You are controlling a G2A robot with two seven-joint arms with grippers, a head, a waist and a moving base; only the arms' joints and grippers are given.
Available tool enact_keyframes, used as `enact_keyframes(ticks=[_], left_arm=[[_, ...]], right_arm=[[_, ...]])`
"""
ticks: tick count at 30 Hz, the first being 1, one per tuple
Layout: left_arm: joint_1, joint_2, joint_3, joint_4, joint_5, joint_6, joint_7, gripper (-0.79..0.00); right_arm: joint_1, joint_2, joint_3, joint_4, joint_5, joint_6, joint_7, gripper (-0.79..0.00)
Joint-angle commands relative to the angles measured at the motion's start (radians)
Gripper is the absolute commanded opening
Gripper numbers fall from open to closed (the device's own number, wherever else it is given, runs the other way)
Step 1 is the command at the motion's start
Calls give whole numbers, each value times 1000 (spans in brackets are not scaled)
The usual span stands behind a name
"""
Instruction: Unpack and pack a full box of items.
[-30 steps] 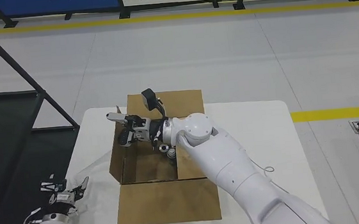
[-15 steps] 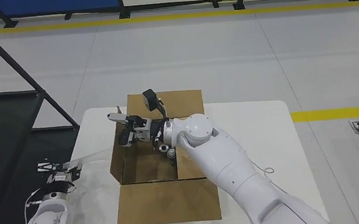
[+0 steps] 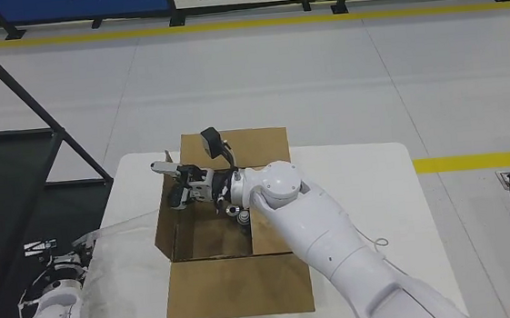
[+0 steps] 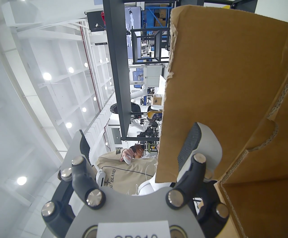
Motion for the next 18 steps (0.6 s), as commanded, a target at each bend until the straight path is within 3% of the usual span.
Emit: enact_keyframes(ticks=[1,11,18], left_arm=[[-4,-2,-1,14,-18,24,-10,0],[-54,-20,-3,73,-83,255,-17,0],[-77,-31,5,99,-114,353,-12,0]], right_arm=[[2,-1,0,1,-1,3,2,0],[7,-8,4,13,-6,-1,5,0],[4,-9,10,16,-10,-8,6,0]])
